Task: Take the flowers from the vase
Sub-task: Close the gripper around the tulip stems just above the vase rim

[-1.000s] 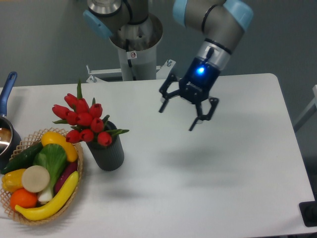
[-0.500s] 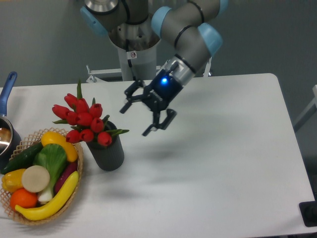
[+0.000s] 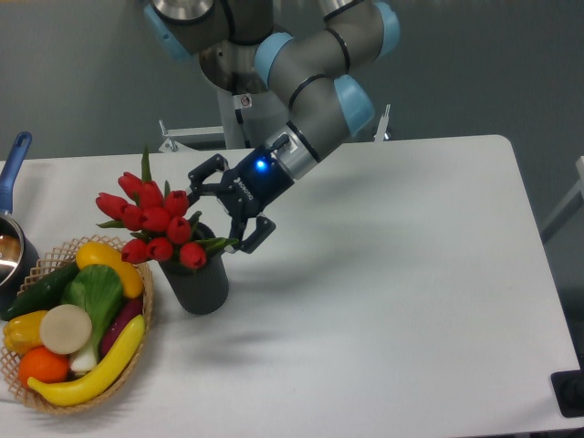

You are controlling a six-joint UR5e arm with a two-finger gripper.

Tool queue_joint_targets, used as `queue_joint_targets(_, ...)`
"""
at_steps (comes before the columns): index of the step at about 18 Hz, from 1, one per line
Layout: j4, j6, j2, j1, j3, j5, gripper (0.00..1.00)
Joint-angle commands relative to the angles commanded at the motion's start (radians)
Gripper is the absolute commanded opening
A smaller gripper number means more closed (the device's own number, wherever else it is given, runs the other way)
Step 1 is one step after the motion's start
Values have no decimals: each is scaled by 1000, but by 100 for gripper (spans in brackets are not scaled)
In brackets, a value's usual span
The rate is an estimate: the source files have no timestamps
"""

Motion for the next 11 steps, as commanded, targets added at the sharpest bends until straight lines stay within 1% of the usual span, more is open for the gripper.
queue_joint_targets(3,15,2,-31,-22,5,-2,100)
queue_joint_targets(4,34,0,-40,-31,8,-3,96)
queue_joint_targets(6,52,5,-48,-29,12,-3,49)
queue_joint_targets(7,55,11,-48,-26,18,-3,23)
queue_joint_targets(8,55,21,-52,-23,18,-3,9)
queue_joint_targets(9,55,38,-52,-23,17,-5,0)
queue_joint_targets(11,55,52,-52,-19,15,-28,0)
